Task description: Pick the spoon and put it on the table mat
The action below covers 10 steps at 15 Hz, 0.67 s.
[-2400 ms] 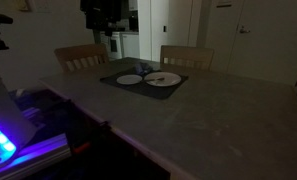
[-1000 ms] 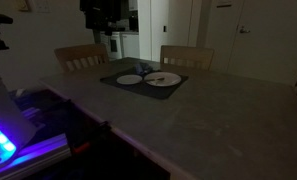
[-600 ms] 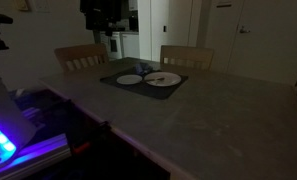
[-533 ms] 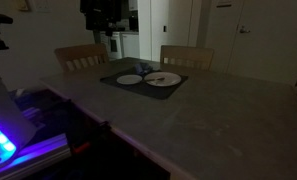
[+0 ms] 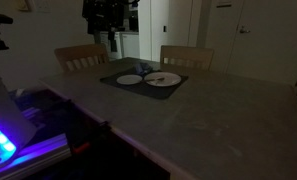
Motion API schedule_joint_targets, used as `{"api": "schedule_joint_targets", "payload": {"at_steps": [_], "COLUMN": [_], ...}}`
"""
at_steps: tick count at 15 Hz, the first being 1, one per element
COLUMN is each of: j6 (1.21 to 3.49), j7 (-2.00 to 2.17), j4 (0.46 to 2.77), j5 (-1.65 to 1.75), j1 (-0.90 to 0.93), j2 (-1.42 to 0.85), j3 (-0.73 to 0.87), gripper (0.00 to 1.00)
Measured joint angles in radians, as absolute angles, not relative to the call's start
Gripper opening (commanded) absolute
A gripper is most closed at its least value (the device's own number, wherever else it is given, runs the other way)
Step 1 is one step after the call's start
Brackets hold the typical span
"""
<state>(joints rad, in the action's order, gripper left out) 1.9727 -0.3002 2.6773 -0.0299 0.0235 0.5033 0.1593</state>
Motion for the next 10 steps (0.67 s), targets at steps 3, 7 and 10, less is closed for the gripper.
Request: {"api": "schedule_joint_targets", "payload": {"at_steps": [3,7,10], "j6": [1.977,2.017,2.093], "j7": [-0.301,-0.286,-0.256], "j4": [2.656,2.644,2.635], "j5": [-0.032,-0.033,-0.033], "j1": [0.039,0.043,0.043], "j2": [0.448,0.382,0.328], "j3": [0.150,0.120,0.104], "gripper": [1.00,1.00,1.00]}}
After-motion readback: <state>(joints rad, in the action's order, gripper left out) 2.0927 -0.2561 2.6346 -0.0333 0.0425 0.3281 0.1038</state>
